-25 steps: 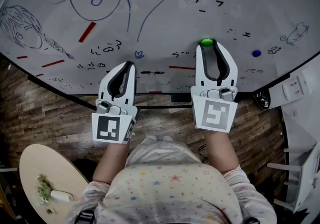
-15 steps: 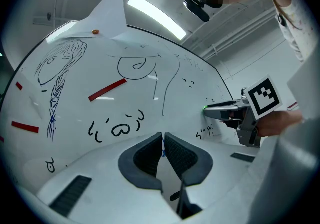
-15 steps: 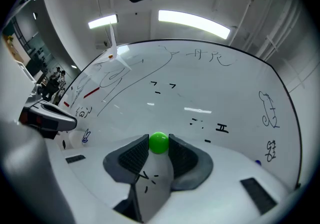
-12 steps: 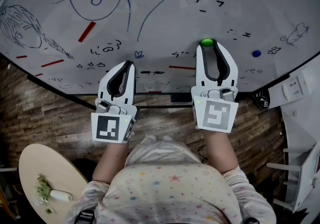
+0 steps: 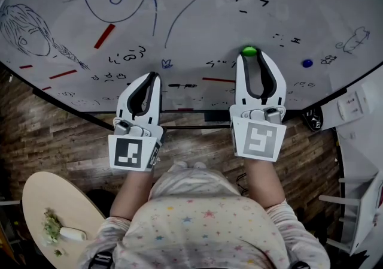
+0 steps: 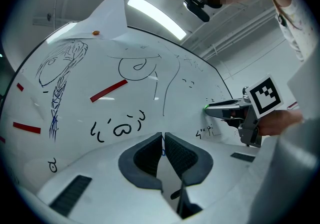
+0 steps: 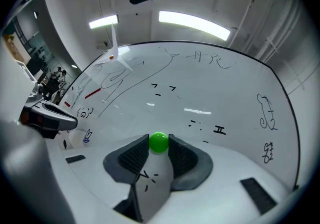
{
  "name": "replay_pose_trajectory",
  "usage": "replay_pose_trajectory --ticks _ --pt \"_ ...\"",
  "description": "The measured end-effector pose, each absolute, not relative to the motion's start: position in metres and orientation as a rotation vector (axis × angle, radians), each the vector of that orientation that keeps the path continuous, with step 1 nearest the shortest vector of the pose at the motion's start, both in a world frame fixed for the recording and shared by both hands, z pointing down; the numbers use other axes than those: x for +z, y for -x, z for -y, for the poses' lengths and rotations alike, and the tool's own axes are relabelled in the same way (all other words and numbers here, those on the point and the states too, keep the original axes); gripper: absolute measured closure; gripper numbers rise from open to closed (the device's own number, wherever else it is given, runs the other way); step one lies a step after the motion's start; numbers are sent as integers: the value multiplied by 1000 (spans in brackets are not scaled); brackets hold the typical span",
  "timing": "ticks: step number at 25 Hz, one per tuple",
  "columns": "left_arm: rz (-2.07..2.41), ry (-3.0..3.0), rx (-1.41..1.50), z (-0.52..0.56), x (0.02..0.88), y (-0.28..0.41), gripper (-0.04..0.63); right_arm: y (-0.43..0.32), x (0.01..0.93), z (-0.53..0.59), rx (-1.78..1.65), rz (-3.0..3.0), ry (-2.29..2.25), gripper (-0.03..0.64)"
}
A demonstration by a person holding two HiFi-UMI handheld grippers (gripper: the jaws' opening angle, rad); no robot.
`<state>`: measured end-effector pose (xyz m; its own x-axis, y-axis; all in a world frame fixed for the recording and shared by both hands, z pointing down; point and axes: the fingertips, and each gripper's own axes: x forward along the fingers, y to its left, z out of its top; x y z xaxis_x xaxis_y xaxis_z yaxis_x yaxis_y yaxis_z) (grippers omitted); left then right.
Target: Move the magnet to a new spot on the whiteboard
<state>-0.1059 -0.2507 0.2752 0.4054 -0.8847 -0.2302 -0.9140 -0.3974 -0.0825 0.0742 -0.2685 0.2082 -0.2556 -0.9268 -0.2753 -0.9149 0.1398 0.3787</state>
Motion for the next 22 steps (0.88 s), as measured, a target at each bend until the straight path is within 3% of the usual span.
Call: replay_pose_trajectory --ticks 22 --pt "-1553 2495 208 243 273 93 569 -87 210 248 -669 2372 -1907 494"
